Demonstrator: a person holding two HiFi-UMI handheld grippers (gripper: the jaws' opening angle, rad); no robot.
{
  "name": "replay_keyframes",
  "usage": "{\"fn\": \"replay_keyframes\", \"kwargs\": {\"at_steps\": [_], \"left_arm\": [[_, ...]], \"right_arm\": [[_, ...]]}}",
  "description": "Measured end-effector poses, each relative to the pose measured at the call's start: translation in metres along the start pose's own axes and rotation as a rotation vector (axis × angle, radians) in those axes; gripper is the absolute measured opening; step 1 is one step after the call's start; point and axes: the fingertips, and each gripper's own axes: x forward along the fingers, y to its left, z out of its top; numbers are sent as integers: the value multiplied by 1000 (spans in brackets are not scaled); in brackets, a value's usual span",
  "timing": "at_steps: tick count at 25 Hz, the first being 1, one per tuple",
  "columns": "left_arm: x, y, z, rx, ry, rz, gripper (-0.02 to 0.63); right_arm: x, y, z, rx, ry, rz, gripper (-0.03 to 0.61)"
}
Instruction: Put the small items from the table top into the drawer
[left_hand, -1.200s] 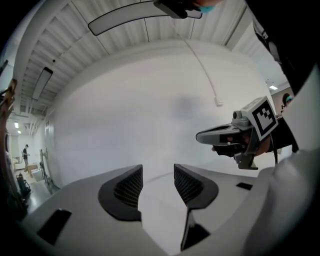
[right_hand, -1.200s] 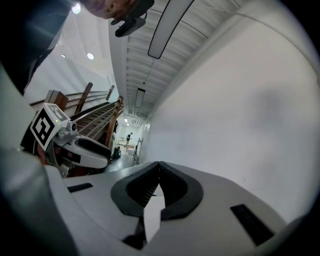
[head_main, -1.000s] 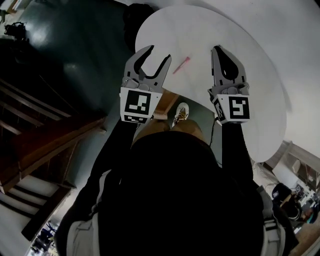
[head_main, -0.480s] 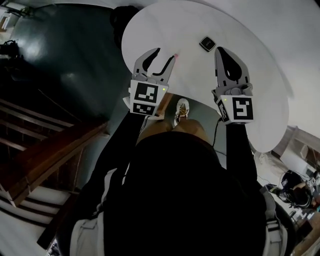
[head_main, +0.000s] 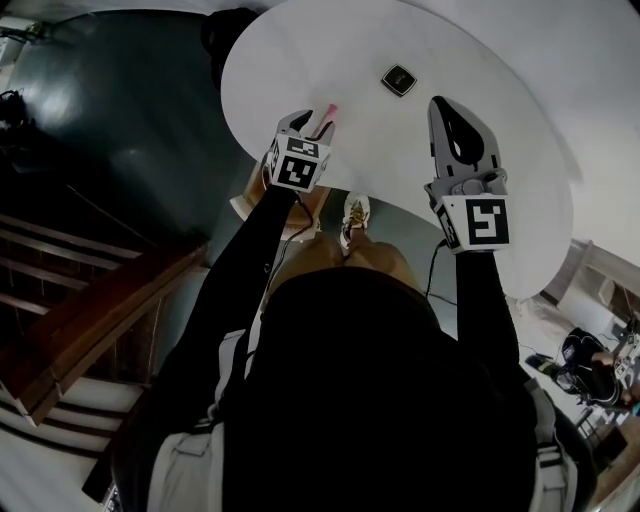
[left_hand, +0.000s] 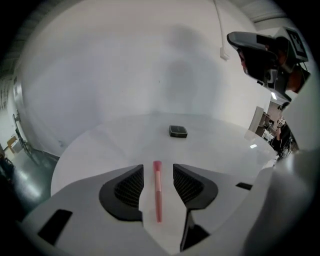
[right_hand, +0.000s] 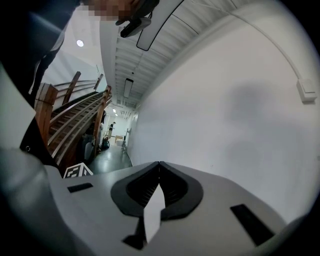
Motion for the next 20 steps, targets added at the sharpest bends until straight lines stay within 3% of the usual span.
{"fn": "replay_keyframes", "kwargs": {"at_steps": [8,14,15,16,20], "left_arm": [[27,3,-38,-22,165,-19,195],[26,3,-39,-15,197,-11,189],[26,3,-39,-15,203,-13,168],[26,3,-39,-20,213,-16,52],[24,0,-41,-23,238,-34,52]], "right_arm": [[2,-12,-6,16,1,12,26],[1,-18,-11,27,10,15,26],[1,-18,-11,29,10,16,26],[2,-19,-11,29,11,19,26],[2,-15,-11,23,11,34,26]]}}
